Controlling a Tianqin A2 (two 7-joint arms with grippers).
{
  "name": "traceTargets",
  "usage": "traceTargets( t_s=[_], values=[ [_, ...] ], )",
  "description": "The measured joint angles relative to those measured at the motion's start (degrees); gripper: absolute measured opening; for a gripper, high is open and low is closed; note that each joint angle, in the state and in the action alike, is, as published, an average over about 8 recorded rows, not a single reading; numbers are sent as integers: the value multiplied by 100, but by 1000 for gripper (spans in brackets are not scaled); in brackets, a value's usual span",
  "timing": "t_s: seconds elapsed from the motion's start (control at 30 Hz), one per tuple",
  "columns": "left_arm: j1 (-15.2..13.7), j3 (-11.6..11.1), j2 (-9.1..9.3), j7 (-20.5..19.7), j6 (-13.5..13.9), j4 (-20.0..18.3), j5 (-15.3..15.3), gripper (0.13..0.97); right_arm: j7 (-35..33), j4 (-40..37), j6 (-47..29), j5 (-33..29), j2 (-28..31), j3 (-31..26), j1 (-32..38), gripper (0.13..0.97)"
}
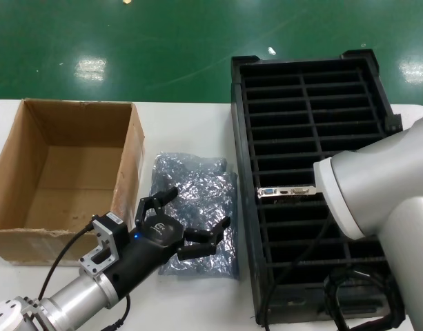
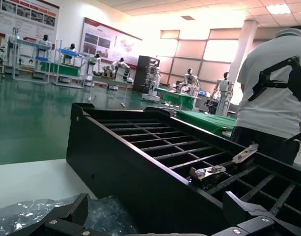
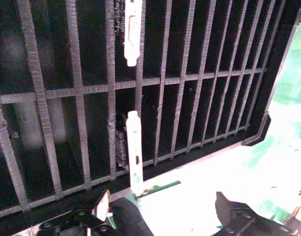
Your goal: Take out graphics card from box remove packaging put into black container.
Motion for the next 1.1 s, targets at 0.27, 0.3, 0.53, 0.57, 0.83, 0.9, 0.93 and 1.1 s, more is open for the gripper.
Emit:
traceTargets(
  t_s=[0.27, 0.3, 0.53, 0.57, 0.83, 0.9, 0.93, 1.1],
  values=[
    [-4, 3, -1, 7, -16, -11, 4, 966, 132, 59, 0, 0, 0, 8, 16, 781],
    [0, 5, -2, 5, -24, -33, 7, 966, 175, 84, 0, 0, 0, 10, 27, 799],
    [144, 4, -33, -64, -154, -617, 16, 966, 820, 431, -24, 0, 0, -1, 140, 891],
    [181, 1, -43, -84, -184, -763, 16, 966, 955, 513, -52, 0, 0, -6, 146, 901],
    [495, -30, -154, -220, -482, -2143, 35, 966, 2412, 1437, -1007, 0, 0, -106, -56, 954],
    [560, -40, -176, -234, -562, -2468, 44, 966, 2753, 1643, -1326, 0, 5, -125, -136, 958],
    [588, -45, -182, -239, -601, -2619, 48, 966, 2886, 1720, -1451, -1, 9, -134, -168, 960],
    [693, -42, -162, -272, -829, -3251, 83, 966, 3111, 1823, -1627, -4, 52, -186, -197, 966]
  ],
)
